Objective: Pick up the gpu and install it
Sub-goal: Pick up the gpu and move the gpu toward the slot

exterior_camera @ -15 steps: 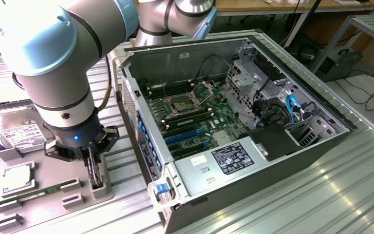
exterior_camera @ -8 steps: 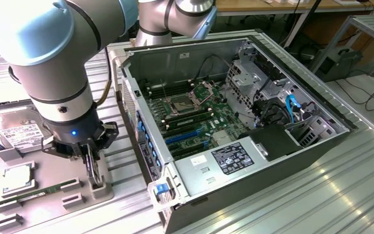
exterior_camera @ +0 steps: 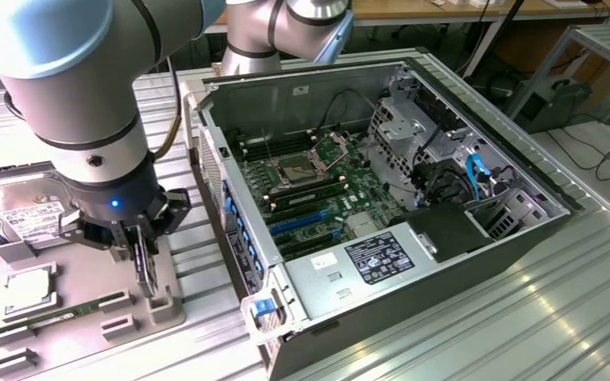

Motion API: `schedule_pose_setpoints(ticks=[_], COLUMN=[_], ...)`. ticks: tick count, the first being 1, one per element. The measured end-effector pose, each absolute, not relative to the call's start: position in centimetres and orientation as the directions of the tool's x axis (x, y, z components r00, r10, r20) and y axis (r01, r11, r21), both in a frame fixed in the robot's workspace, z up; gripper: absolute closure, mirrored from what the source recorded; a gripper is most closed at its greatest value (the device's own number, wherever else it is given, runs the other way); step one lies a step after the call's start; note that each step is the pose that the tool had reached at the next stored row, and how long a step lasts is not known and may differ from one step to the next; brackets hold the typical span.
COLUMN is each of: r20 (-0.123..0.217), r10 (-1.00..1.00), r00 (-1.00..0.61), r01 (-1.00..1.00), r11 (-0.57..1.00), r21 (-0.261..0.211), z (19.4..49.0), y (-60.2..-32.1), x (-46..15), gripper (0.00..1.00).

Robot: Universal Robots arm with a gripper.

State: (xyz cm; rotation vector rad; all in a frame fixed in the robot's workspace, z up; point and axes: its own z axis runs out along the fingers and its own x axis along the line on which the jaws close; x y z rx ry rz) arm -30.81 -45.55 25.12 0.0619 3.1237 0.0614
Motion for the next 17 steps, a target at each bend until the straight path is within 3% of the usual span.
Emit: schedule_pose_setpoints(ticks=[17], r20=[-0.016], r10=[0.040], r00=[-0.999], r01=[0.039], r11=[0.998], r21=[0.040], z=[28.8], y=[-45.6], x=[-30.8], gripper=[0.72])
